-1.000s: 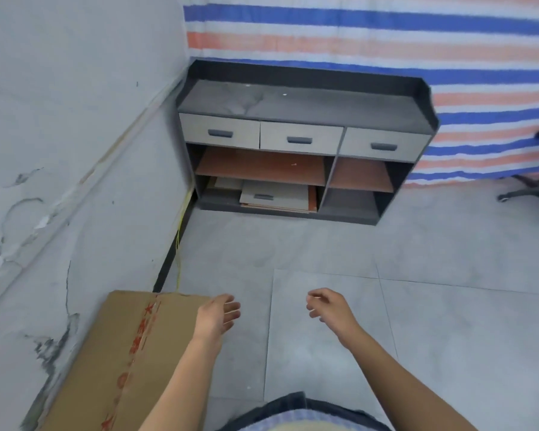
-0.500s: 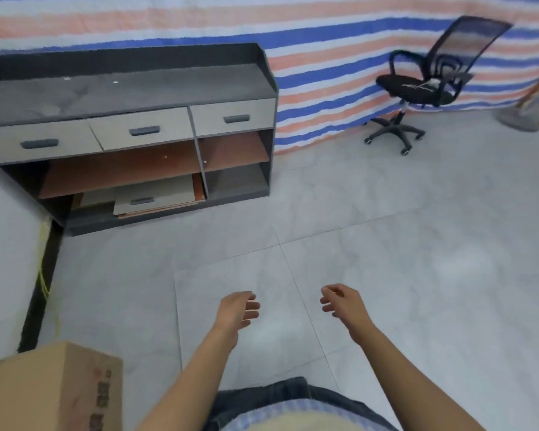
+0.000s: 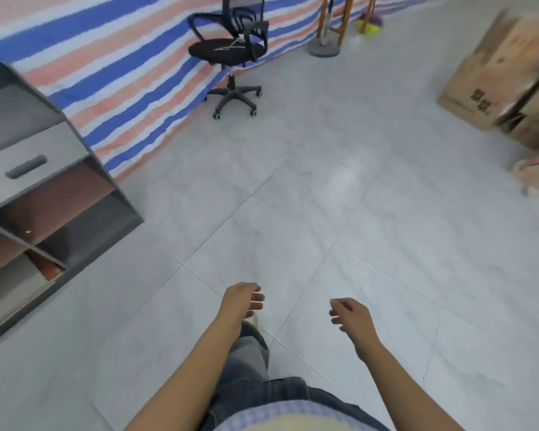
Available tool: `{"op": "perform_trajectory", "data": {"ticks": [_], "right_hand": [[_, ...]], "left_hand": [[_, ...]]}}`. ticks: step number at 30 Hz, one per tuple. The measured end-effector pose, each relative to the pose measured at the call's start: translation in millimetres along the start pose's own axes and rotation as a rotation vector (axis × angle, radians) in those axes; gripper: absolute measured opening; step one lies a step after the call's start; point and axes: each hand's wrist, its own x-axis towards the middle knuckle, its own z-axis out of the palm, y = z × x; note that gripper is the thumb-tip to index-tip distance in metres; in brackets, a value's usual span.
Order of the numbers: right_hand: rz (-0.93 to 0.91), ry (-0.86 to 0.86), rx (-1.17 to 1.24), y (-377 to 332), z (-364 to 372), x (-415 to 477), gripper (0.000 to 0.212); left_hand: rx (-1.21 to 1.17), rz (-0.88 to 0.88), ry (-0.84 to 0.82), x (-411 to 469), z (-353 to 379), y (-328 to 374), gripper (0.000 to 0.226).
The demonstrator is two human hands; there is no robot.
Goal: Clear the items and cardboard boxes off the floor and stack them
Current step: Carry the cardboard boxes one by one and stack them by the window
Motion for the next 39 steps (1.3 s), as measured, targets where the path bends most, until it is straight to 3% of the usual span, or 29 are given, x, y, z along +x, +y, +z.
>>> {"op": "perform_trajectory", "data": {"ticks": [6, 15, 23, 31, 39], "right_hand": [[0.033, 0.113, 0.041, -30.6, -5.7, 33.6, 0.014], [-0.029, 0.256, 0.089, -137.3, 4.3, 103.0, 0.009], [0.079, 0.299, 0.030, -137.8, 39.5, 130.3, 0.032], [0.165, 0.494, 0.167, -146.0, 0.4, 156.2, 0.038], [0.155, 0.505, 0.218, -184.1, -58.5, 250.2, 0.033]], "left_hand": [[0.047, 0.060, -0.103, 43.7, 16.4, 57.1, 0.015], [0.008, 0.102, -0.169, 127.3, 14.9, 170.1, 0.017], [0.146, 0.026, -0.285, 180.5, 36.3, 190.4, 0.017], [0.325, 0.050, -0.365, 203.4, 86.5, 222.3, 0.017], [0.371, 0.137, -0.372, 244.0, 172.5, 305.7, 0.014]]}}
